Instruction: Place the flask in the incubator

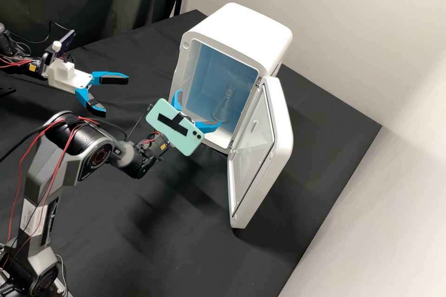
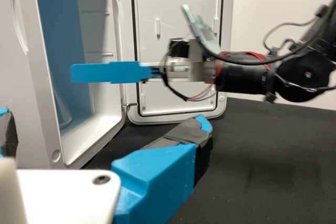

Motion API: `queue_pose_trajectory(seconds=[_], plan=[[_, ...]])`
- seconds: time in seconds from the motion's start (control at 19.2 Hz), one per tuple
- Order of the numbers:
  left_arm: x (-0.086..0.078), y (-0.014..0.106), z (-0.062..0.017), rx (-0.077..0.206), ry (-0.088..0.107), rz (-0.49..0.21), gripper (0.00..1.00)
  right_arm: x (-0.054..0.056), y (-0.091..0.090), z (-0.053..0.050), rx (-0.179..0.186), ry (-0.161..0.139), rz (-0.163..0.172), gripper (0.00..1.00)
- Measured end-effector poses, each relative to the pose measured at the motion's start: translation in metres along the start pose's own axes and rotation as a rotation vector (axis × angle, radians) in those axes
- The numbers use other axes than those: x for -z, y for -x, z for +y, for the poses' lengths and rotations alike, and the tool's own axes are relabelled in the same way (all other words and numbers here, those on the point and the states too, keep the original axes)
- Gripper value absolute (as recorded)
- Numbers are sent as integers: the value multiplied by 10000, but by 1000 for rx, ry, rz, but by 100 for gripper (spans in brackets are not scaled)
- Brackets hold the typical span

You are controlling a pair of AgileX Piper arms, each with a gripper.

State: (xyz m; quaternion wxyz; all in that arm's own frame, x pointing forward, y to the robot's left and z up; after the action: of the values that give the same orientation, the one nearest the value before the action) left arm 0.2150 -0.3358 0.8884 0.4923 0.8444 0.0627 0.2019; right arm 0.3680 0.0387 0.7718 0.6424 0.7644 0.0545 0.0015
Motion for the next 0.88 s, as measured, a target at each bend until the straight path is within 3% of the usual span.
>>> queue_pose_trajectory(seconds=[0.21, 0.57, 0.68, 0.88], plan=[[-6, 20, 5, -1, 0, 0, 100, -8, 266, 130, -48, -9, 19, 100], [-25, 30, -13, 6, 1, -7, 100, -81, 876, 327, -103, 9, -2, 100], [-31, 30, -14, 7, 1, -10, 100, -66, 1036, 341, -92, 22, -1, 100], [-30, 46, -29, 14, 2, -8, 100, -7, 1362, 318, -78, 17, 9, 100]])
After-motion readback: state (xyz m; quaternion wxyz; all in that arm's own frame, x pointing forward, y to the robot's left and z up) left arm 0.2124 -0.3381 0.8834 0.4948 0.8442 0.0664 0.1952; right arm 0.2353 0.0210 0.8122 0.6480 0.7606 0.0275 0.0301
